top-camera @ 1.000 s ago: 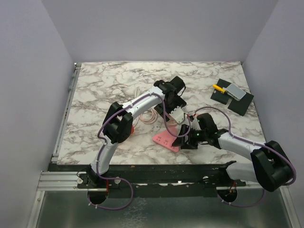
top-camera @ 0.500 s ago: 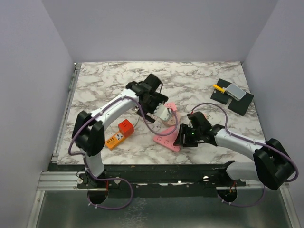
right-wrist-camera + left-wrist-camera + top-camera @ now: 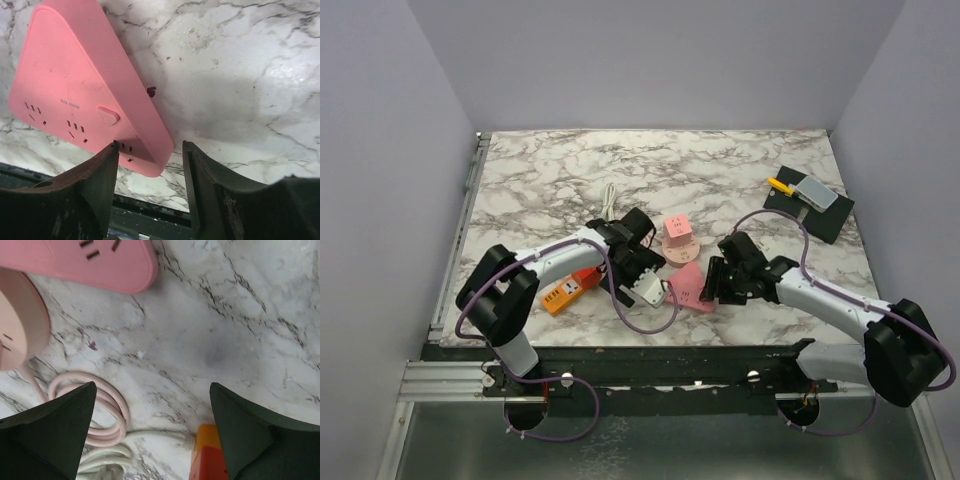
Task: Insert the plug
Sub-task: Insert the plug into the socket.
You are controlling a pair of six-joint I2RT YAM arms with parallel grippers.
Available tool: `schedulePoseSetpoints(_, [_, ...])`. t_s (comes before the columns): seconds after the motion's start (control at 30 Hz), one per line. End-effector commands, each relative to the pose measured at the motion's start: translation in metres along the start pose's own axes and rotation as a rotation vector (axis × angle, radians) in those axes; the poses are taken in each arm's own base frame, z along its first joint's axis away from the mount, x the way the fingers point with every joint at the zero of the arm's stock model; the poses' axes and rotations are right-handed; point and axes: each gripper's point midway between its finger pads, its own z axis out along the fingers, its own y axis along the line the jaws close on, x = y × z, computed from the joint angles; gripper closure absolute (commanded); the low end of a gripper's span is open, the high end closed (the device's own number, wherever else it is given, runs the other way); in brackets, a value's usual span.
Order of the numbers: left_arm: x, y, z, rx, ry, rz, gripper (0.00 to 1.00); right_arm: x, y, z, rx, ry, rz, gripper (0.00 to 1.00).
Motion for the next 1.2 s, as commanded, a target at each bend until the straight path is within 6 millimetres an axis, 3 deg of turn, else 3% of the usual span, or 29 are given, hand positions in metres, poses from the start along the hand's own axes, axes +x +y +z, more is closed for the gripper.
schedulePoseSetpoints(0.0, [-0.035, 0.008, 0.021, -0.02, -0.113, 0.054, 0.05, -0.005, -0.04, -0.003, 0.229, -0.013, -0.024, 0.45])
schedulePoseSetpoints(0.17, [-0.052, -0.01, 0.038, 0.054, -0.159, 0.123, 0.06, -0.02, -0.049, -0.009, 0.31, -0.044, -0.025, 0.43])
schedulePoseSetpoints(0.37, [-0.072, -0.021, 0.052, 0.112, -0.204, 0.167, 0.05, -0.027, -0.054, -0.016, 0.344, -0.057, 0.021, 0.22])
schedulePoseSetpoints(0.53, [-0.085, -0.018, 0.056, 0.119, -0.218, 0.162, 0.05, -0.018, -0.026, -0.037, 0.175, -0.057, 0.131, 0.1])
schedulePoseSetpoints(0.67, [-0.087, -0.021, 0.056, 0.126, -0.214, 0.153, 0.05, 0.009, 0.011, -0.035, -0.124, -0.009, 0.222, 0.11])
schedulePoseSetpoints(0.77, [-0.091, -0.025, 0.054, 0.126, -0.218, 0.164, 0.05, 0.021, 0.003, -0.024, -0.09, 0.037, 0.221, 0.11])
schedulePoseSetpoints(0.93, [-0.109, -0.03, 0.056, 0.137, -0.227, 0.223, 0.04, 0.027, 0.004, -0.011, -0.097, 0.08, 0.218, 0.09])
schedulePoseSetpoints(1.03, [-0.12, -0.03, 0.063, 0.151, -0.226, 0.272, 0.03, 0.015, -0.005, -0.007, -0.059, 0.017, 0.226, 0.02])
schedulePoseSetpoints(1.17, [-0.139, -0.023, 0.067, 0.15, -0.236, 0.322, 0.03, -0.002, -0.021, -0.004, -0.025, -0.039, 0.255, 0.01])
